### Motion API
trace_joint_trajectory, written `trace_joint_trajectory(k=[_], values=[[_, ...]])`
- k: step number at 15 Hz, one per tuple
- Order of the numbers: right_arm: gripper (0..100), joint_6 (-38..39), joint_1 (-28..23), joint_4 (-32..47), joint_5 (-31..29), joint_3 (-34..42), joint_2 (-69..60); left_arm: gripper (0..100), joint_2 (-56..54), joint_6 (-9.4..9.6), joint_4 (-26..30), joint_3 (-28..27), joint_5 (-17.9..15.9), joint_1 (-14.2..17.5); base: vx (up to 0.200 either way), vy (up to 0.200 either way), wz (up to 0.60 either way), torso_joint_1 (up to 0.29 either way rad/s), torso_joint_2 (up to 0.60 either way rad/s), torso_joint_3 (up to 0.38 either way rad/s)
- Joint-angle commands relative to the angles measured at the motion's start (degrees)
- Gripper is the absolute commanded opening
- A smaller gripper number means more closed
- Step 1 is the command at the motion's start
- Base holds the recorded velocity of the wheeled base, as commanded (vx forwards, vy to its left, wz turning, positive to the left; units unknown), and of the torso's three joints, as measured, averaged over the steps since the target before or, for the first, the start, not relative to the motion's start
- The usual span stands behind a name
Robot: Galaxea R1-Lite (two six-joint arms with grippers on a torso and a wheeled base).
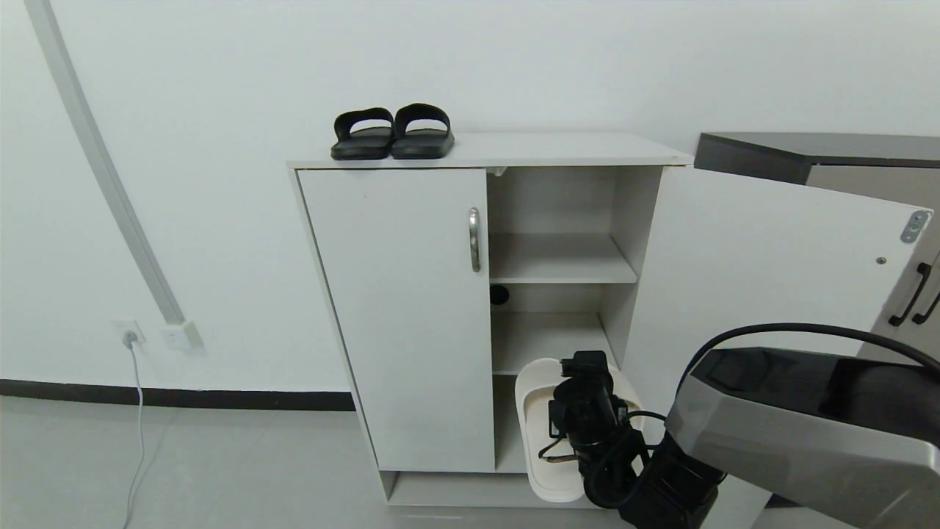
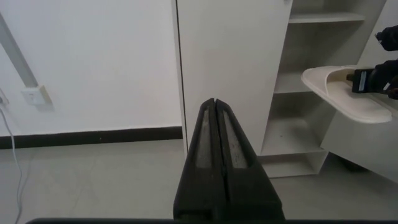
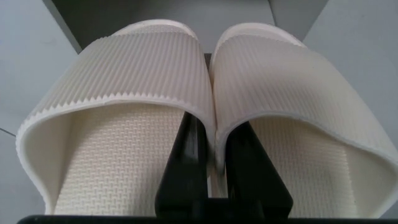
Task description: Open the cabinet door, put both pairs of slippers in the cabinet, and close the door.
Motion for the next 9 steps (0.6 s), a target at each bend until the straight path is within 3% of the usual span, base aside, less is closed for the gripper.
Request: trace_joint_trajectory(k=[1, 9], values=[[0, -0.1, -0.1, 0.1, 0.1, -1.0, 1.2, 0, 0.1, -0.01, 0.0, 0.0, 0.0, 0.0, 0.000, 0.000, 0.00, 0.002, 0.00, -0.071], [0, -0.2, -0.1, 0.0, 0.1, -1.4, 2.6, 0, 0.1, -0.01, 0.0, 0.0, 0.0, 0.0, 0.000, 0.000, 0.00, 0.003, 0.00, -0.177]])
